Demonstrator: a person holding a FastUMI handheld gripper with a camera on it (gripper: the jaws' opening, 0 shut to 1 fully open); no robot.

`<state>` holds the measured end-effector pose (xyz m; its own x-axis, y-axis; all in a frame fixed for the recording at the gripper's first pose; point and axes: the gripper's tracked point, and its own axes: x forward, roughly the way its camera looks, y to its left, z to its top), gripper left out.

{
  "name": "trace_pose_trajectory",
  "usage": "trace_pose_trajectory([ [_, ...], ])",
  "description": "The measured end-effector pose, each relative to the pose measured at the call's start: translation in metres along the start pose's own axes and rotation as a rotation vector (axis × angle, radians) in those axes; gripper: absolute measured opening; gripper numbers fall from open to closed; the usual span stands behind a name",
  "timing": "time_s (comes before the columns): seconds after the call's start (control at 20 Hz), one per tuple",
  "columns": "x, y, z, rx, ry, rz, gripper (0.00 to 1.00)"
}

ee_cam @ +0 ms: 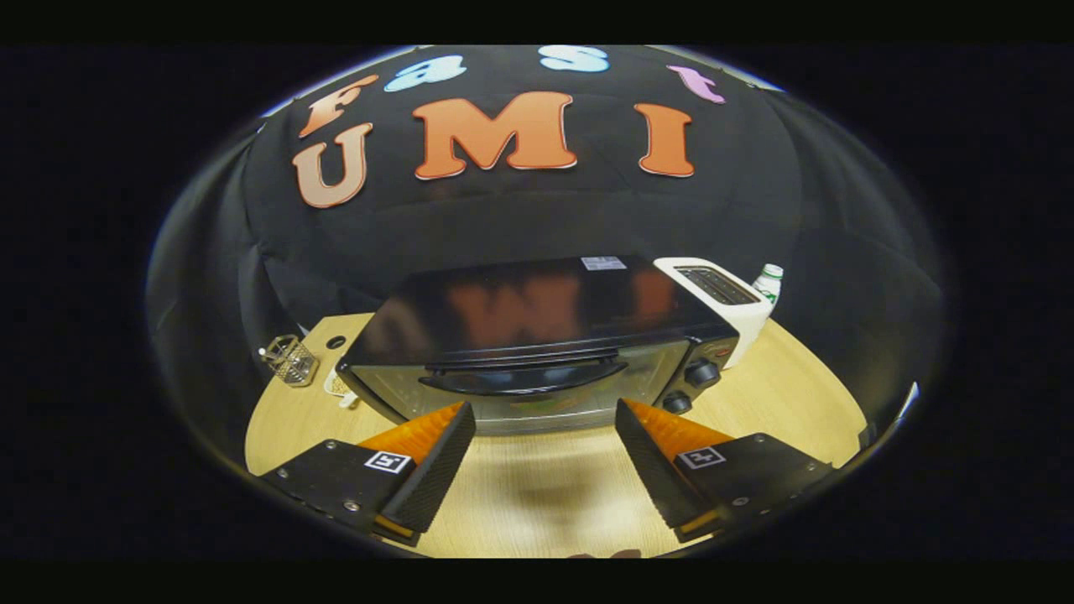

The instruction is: Open the toaster oven, put the food inside, and close the toaster oven door.

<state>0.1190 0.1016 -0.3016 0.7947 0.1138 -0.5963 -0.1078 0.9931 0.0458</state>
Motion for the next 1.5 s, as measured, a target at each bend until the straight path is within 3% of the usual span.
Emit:
trace_pose_trajectory([
  [0.15, -0.036, -0.014, 0.034, 0.012, -0.068, -0.019, 0.99],
  [0.45, -0.134, -0.036, 0.143, 0.006, -0.252, -0.066, 0.99],
  [0.8, -0.237, -0.01, 0.227, -0.007, -0.409, -0.04, 0.99],
  [1.05, -0.279, 0.001, 0.241, 0.012, -0.47, -0.019, 0.99],
  [1.3, -0.284, -0.018, 0.233, -0.038, -0.495, -0.106, 0.99],
  [1.5, -0.276, -0.015, 0.228, -0.045, -0.489, -0.094, 0.99],
])
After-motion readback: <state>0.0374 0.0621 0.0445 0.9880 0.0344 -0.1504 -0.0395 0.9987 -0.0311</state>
